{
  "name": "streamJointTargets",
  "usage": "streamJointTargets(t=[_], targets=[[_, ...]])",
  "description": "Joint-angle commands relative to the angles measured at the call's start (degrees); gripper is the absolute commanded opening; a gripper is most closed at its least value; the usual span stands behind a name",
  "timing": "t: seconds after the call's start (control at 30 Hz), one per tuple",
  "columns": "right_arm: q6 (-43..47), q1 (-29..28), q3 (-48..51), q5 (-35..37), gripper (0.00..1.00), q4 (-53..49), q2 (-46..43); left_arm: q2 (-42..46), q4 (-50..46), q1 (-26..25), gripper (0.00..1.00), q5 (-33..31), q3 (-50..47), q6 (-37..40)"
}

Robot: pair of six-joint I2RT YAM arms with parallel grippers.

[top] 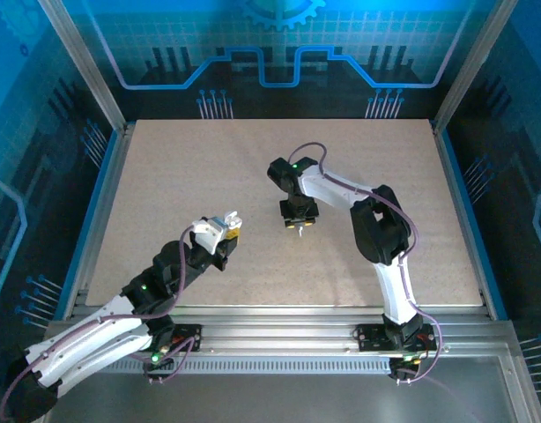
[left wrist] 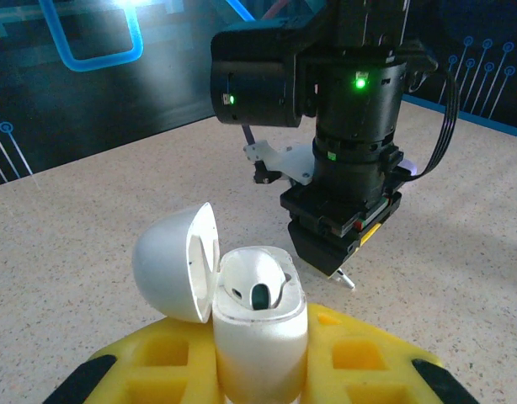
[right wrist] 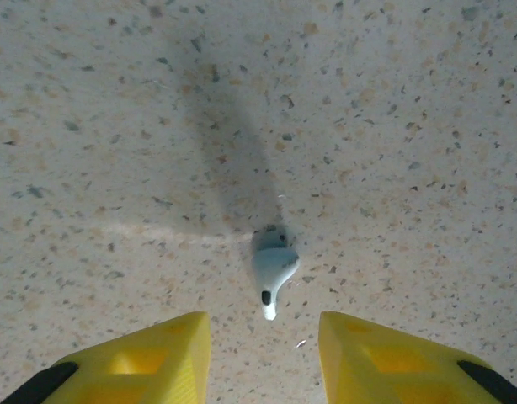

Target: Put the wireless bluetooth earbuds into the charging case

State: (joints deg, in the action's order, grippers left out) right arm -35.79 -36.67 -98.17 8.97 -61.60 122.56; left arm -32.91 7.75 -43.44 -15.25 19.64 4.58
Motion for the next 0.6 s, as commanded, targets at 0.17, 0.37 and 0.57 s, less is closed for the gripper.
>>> streamJointTargets(t=[0.17,0.37,0.57], targets=[[0.63,1.45,-1.28,0.19,0.39,-0.52,2.68,0.48,-0.01,0.3,0.12,-1.14,0.35,-0.01],[0.98,1.74,-1.06,-0.97,0.38,0.33,3.33,0.47,-0.44,0.29,0.12,-1.2,0.66,0.08],[1.07,1.95,-0.47,-1.57,0.38,0.96,3.56,0.47,-0.54,0.31,0.12,-1.14,0.93,0.25]])
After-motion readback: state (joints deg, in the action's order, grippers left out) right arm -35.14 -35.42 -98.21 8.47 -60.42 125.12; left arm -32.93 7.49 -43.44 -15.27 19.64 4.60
